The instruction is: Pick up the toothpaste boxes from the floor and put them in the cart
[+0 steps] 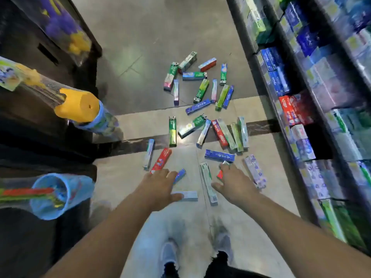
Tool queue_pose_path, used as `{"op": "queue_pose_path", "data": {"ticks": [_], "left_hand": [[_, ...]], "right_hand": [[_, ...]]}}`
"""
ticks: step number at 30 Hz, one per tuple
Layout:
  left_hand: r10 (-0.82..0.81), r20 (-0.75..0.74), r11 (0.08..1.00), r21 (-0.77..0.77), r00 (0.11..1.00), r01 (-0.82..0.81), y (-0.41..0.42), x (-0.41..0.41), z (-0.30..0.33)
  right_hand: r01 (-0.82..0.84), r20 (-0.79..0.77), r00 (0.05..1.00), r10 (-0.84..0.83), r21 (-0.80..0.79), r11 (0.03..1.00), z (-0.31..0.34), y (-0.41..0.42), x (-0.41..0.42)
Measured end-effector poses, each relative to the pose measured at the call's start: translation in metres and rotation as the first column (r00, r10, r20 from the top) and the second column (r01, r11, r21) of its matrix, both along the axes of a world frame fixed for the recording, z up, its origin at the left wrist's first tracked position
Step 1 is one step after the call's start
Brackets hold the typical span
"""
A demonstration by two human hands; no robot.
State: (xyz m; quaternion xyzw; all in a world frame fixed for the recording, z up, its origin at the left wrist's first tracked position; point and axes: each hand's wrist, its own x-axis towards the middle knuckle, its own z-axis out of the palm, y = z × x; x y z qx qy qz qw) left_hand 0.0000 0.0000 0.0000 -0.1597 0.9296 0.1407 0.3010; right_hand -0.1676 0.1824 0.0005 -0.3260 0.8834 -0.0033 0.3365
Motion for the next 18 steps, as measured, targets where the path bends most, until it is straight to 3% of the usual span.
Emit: {"op": "queue_pose_path", "data": {"ticks": [4, 10, 14, 18], "left_hand": [[-0.071, 0.037, 0.996, -0.045, 0.997, 0.072, 0.001, 0.006, -0.135], [-0.235, 0.078, 0.967, -0.087, 0.969, 0.241, 0.007, 0.006, -0.317], [-0.28, 0.129, 0.952, -0.092, 0.951, 0.293, 0.016, 0.008, -0.394], [-0.268, 0.194, 0.951, -0.104, 0.944, 0.292, 0.017, 0.007, -0.432]], "right_hand": [[0.09, 0.04, 0.995, -0.092, 0.035, 0.995, -0.131, -0.002, 0.009], [0.091, 0.011, 0.996, -0.092, 0.091, 0.992, -0.31, 0.004, 0.026], [0.072, -0.031, 0.997, -0.07, 0.084, 0.994, -0.388, 0.007, 0.026], [0.078, -0.06, 0.996, -0.07, 0.152, 0.985, -0.429, 0.008, 0.025]]}}
